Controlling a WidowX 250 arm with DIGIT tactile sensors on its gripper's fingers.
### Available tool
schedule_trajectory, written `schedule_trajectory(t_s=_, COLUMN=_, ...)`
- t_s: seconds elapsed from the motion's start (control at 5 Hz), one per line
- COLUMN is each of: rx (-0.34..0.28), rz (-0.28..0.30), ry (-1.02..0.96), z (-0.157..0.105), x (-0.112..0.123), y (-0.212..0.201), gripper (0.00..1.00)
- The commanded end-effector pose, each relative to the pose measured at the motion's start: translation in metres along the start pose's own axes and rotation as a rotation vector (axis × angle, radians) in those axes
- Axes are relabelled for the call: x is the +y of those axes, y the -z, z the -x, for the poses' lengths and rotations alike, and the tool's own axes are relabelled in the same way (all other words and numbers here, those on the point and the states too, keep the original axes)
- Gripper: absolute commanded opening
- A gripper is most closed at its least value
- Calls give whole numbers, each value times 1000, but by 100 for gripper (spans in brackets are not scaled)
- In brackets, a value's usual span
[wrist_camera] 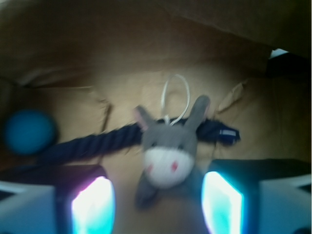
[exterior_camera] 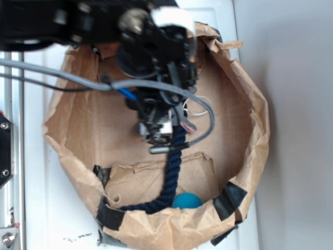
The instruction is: Grab the gray animal.
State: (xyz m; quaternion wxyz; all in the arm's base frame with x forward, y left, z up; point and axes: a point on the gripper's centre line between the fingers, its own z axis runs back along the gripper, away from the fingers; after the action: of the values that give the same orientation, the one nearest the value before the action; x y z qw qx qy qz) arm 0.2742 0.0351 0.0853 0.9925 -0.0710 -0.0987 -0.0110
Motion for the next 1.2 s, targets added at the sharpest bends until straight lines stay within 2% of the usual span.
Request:
schedule_trajectory(t_s=0.0, rx=-39, rz=-65, ry=27, z=-24, x=5, y=34, gripper=100)
schedule_trajectory(t_s=0.2, rx=-23, rz=-96, ry=63, z=-22, x=4, y=52, gripper=100)
schedule_trajectory(t_s=0.4, rx=-9, rz=-83, ry=60, z=-22, x=3, y=55, gripper=95)
schedule_trajectory(t_s=0.6, rx=-24, rz=-69, ry=55, z=-22, x=1, y=49, gripper=0)
schedule_trajectory(t_s=1.0, rx=-37, rz=-4, ry=25, z=-22, x=-12, y=6, gripper=0)
